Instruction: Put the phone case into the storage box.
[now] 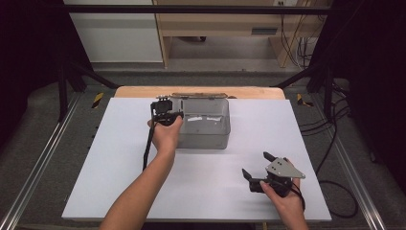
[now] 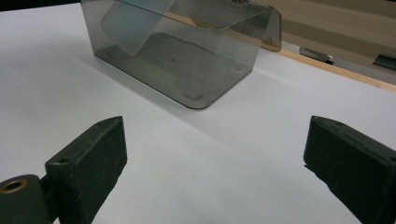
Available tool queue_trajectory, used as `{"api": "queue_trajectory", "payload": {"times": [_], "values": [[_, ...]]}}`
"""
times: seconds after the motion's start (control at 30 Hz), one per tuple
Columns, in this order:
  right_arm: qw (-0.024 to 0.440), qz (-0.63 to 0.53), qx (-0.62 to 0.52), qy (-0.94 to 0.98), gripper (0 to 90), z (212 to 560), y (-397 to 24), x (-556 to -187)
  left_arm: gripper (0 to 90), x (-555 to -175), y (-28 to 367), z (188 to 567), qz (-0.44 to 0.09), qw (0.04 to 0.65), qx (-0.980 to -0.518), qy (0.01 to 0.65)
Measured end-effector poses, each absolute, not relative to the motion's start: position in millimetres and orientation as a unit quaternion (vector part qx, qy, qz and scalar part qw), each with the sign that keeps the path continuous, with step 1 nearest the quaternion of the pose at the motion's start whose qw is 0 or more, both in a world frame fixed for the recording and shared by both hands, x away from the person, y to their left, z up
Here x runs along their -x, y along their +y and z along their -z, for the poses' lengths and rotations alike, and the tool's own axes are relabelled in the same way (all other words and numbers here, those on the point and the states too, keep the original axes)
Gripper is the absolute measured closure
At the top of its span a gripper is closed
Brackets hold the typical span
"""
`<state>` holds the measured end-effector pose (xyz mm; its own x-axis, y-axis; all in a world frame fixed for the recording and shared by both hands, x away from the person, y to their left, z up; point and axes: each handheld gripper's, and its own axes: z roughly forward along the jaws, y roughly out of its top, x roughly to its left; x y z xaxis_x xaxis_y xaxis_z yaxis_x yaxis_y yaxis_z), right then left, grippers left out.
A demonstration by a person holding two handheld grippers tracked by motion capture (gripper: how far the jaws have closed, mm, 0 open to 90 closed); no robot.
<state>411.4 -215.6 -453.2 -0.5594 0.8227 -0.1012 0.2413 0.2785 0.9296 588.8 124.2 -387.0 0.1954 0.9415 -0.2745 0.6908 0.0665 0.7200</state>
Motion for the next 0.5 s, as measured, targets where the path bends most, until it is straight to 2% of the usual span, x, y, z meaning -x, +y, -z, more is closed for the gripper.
{"api": "queue_trajectory", "payload": {"times": [0.5], "values": [[0.297,-0.473,-0.362,0.746,6.3,456,-214,-414,78.7,-602,136,390,-0.163,0.369,-0.686,0.606]]}}
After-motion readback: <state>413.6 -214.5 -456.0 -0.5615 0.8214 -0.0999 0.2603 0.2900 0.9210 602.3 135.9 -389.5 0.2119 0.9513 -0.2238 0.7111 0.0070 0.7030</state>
